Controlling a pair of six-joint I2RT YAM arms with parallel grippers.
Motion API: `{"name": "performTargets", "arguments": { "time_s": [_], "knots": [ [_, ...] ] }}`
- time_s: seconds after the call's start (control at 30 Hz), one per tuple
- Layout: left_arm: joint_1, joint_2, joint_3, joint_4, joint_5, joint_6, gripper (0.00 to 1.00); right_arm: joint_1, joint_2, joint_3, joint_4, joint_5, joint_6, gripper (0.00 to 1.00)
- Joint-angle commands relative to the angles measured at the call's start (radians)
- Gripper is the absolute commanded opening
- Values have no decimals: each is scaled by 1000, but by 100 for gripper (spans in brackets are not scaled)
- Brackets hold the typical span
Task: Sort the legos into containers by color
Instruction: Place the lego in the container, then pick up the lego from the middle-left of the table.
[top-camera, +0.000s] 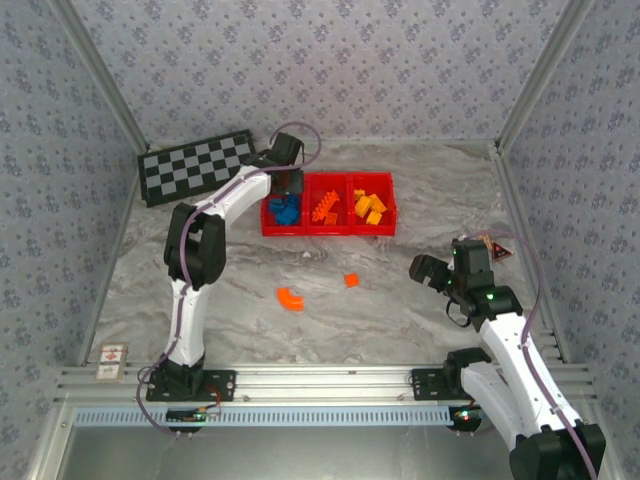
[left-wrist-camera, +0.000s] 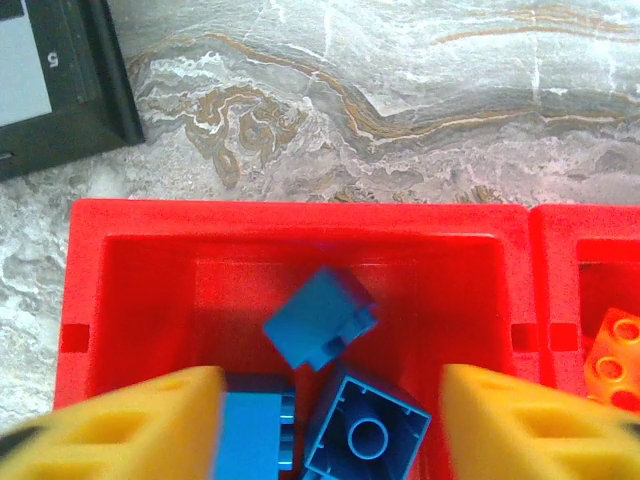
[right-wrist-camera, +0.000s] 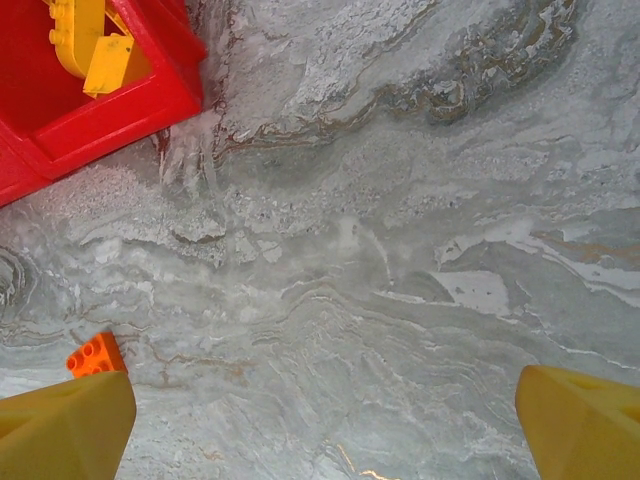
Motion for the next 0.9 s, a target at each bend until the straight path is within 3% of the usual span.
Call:
{"name": "performTargets", "arguments": {
  "time_s": [0.0, 0.17, 0.37, 0.53, 0.7, 0.87],
  "knots": [
    [7, 10, 40, -24, -12, 15, 72, -7, -8, 5, -23, 21, -15, 100],
    [7, -100, -39, -3, -6, 60, 82, -7, -8, 7, -30, 23, -18, 100],
    [-1, -398, -375, 64, -8, -33, 93, -9, -10, -3, -26, 24, -22, 100],
    [-71, -652, -699, 66, -15, -278, 100, -8, 10, -18, 30, 9, -22, 100],
    [-272, -827, -958, 69, -131, -613, 100, -6, 52, -21, 76, -23, -9, 100],
    [-432, -891, -1085, 33, -207, -948, 100, -1, 42, -24, 88, -26, -1, 100]
  ]
}}
